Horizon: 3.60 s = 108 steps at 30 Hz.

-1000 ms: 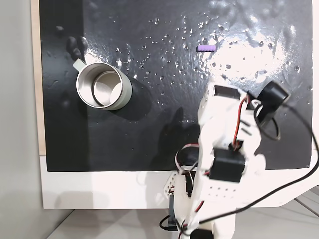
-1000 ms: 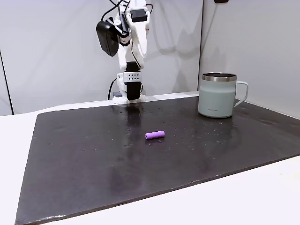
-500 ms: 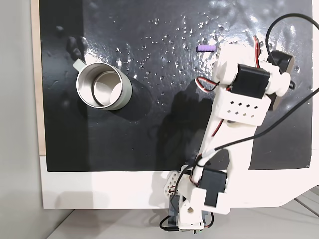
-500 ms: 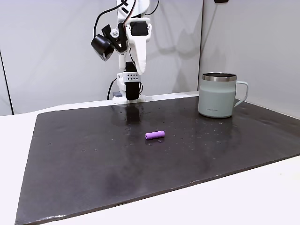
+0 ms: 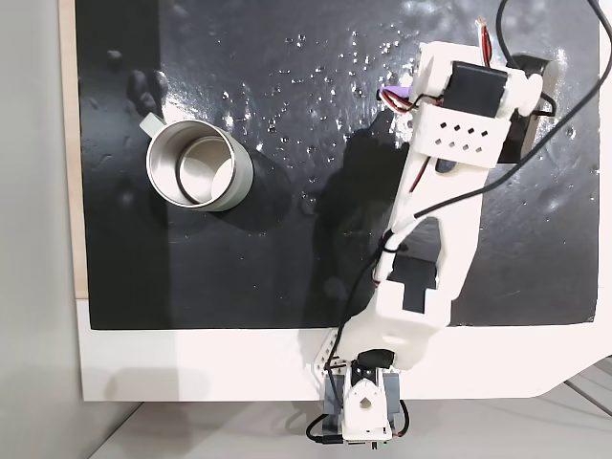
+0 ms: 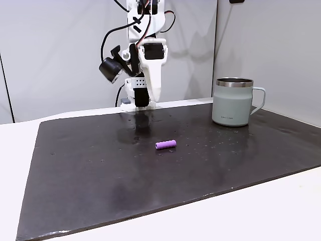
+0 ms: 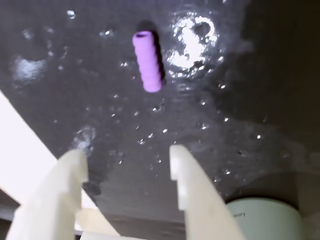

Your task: Grasp a pengrip and put it in the cup.

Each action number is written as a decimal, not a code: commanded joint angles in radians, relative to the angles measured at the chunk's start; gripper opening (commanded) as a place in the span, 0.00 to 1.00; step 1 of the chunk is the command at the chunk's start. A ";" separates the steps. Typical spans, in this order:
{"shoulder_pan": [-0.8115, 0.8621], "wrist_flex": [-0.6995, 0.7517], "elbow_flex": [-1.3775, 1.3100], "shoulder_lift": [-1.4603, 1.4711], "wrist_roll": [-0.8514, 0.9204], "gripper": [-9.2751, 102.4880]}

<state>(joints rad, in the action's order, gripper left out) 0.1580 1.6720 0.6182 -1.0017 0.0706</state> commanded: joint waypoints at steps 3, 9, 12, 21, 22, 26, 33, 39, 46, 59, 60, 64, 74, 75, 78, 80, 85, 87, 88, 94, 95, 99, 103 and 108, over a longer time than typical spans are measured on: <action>-0.034 0.012 -0.133 0.095 0.011 0.23; -0.048 0.012 -0.212 0.230 0.011 0.23; -0.048 0.012 -0.242 0.282 0.011 0.23; -0.055 0.014 -0.336 0.399 0.021 0.23; -0.057 0.014 -0.341 0.410 0.023 0.23; -0.064 0.014 -0.360 0.449 0.025 0.23; -0.078 0.014 -0.403 0.499 0.035 0.23; -0.083 0.015 -0.399 0.523 0.037 0.12; -0.051 0.018 -0.342 0.483 0.055 0.08; -0.061 0.020 0.035 -0.091 0.051 0.08; -0.066 0.020 0.060 -0.143 0.051 0.08; -0.080 0.020 0.141 -0.327 0.054 0.08; -0.164 0.021 0.190 -0.554 0.057 0.08; -0.192 0.021 0.192 -0.560 0.055 0.08; -0.290 0.021 0.207 -0.574 0.048 0.08; -0.364 0.021 0.216 -0.577 0.048 0.08; -0.518 0.021 0.232 -0.561 0.034 0.08; -0.574 0.020 0.227 -0.551 0.032 0.08; -0.601 0.020 0.221 -0.545 0.032 0.08; -0.758 0.018 0.176 -0.491 0.066 0.08; -0.776 0.018 0.167 -0.480 0.077 0.08; -0.819 0.018 0.110 -0.434 0.097 0.08; -0.836 0.018 0.049 -0.382 0.106 0.08; -0.859 0.018 0.015 -0.342 0.118 0.08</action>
<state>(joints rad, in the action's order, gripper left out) -0.6857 1.6904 0.7010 -1.3376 0.1733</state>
